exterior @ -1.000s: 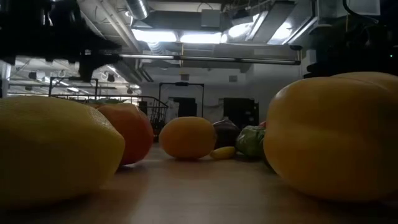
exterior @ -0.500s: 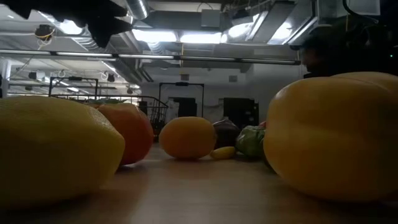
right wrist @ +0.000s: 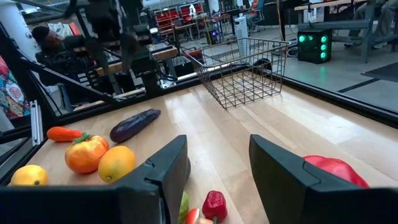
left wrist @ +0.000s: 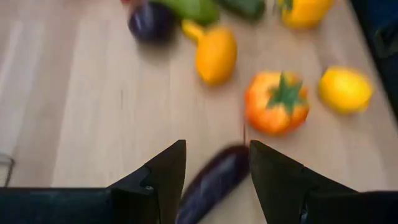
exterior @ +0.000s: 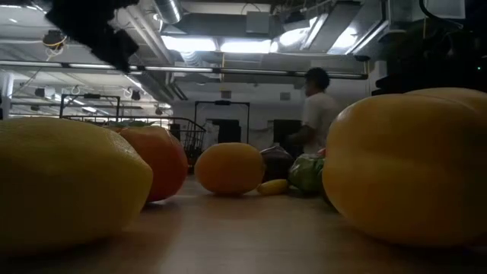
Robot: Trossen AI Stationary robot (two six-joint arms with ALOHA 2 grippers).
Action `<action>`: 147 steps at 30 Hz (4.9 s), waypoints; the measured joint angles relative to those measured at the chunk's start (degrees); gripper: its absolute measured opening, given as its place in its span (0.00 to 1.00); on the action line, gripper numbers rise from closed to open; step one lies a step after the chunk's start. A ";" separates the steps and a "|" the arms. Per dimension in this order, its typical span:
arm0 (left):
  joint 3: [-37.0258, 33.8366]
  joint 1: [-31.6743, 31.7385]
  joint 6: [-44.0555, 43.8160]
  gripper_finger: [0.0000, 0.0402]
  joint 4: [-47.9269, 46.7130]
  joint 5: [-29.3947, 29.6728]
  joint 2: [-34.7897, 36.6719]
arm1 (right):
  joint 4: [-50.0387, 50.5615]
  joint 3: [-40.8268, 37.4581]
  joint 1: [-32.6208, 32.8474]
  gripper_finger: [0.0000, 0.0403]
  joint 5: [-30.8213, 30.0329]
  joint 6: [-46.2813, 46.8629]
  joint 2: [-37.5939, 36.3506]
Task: Sort produce into baskets
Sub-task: Put the violet eggplant into the silver wire basket
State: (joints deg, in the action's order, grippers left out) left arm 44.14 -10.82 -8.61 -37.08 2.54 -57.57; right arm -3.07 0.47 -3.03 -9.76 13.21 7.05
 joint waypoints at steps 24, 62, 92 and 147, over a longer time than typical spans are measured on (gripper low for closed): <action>0.03 -1.59 18.39 0.43 -4.46 0.03 -20.35 | 0.11 0.00 0.00 0.43 1.47 0.00 0.00; -1.81 -1.41 13.90 0.43 0.47 2.25 -26.61 | 0.13 0.00 0.00 0.43 1.44 -0.01 0.00; 1.38 5.55 -19.08 0.43 18.49 2.08 -26.70 | 0.13 0.00 0.00 0.43 1.44 0.00 0.00; 17.42 51.53 -21.43 0.43 -5.50 5.60 -26.61 | 0.15 0.00 0.00 0.43 1.42 -0.01 0.00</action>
State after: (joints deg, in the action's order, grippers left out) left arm 61.55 40.71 -30.03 -42.58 8.14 -84.18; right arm -2.92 0.47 -3.03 -8.34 13.20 7.05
